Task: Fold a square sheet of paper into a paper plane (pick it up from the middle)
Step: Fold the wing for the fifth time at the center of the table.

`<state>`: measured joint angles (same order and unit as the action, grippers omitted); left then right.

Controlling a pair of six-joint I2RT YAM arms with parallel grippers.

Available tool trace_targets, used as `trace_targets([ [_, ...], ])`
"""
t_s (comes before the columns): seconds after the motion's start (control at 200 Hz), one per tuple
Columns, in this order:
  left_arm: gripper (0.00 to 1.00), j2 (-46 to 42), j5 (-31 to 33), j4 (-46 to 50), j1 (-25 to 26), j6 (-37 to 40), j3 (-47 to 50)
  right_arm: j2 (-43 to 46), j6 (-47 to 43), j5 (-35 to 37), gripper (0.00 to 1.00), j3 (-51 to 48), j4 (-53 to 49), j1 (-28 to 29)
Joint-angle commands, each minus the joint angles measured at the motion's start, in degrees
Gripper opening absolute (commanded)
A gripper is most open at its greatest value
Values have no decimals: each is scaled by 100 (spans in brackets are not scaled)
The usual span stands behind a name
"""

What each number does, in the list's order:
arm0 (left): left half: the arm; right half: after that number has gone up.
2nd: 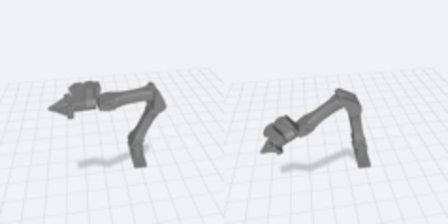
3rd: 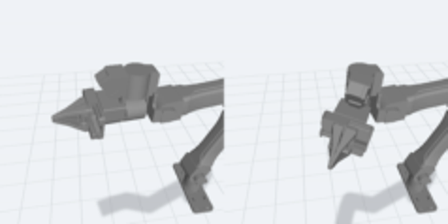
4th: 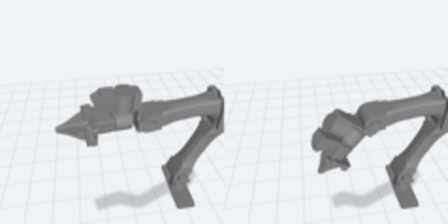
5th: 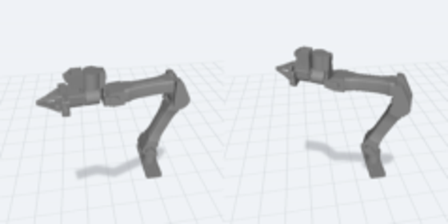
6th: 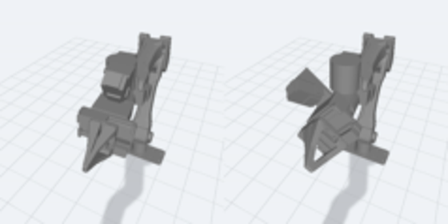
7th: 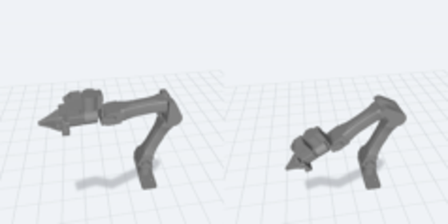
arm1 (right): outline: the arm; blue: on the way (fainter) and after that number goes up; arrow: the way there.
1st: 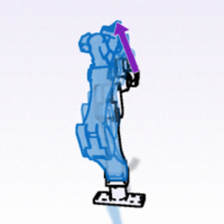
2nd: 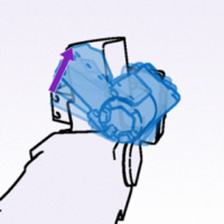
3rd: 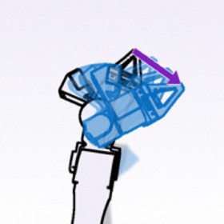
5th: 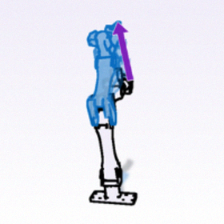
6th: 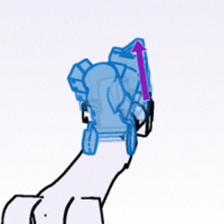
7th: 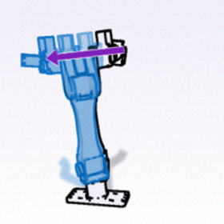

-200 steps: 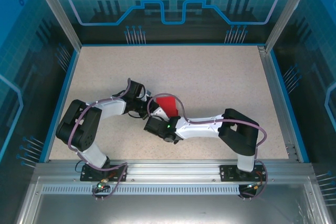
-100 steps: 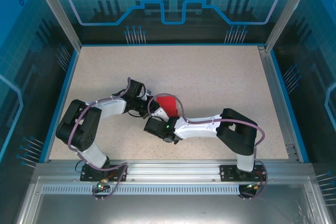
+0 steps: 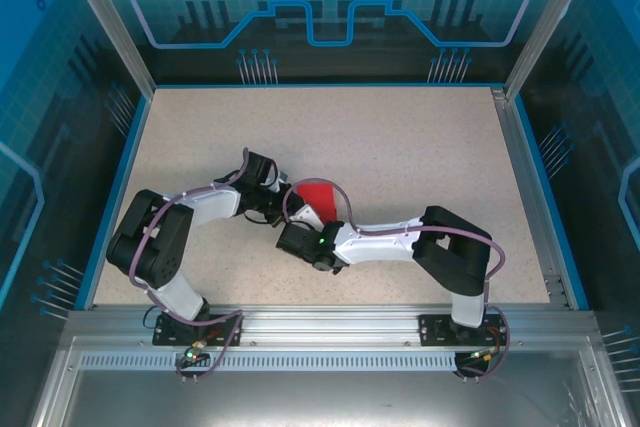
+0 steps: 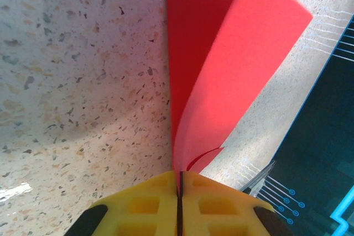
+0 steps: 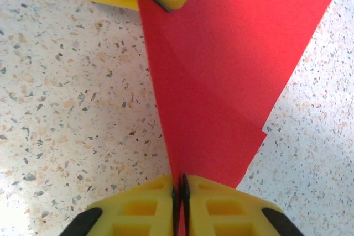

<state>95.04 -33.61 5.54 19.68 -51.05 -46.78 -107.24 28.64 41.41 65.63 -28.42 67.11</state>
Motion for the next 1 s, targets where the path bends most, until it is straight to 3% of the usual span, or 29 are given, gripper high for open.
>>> trace_targets([
  [0.0, 10, -127, 38, 167, 14, -19, -148, 151, -46, 60, 17, -41, -4, -46],
  [0.12, 10, -133, 38, 168, 18, -17, -152, 153, 31, 94, 17, -58, -37, -39],
  [0.33, 11, -161, 43, 175, 18, -28, -121, 222, 40, 32, 7, -142, 40, -31],
  [0.5, 30, -260, 118, 252, 16, -59, -142, 508, -435, -466, 3, -505, 697, -124],
  [0.72, 59, -548, 681, 758, 16, -35, -217, 1125, -1103, -2045, 3, -1314, 1814, -588],
  [0.995, 66, -698, 1040, 1040, 18, -89, -224, 1384, -1133, -3107, 3, -2011, 2337, -1281],
])
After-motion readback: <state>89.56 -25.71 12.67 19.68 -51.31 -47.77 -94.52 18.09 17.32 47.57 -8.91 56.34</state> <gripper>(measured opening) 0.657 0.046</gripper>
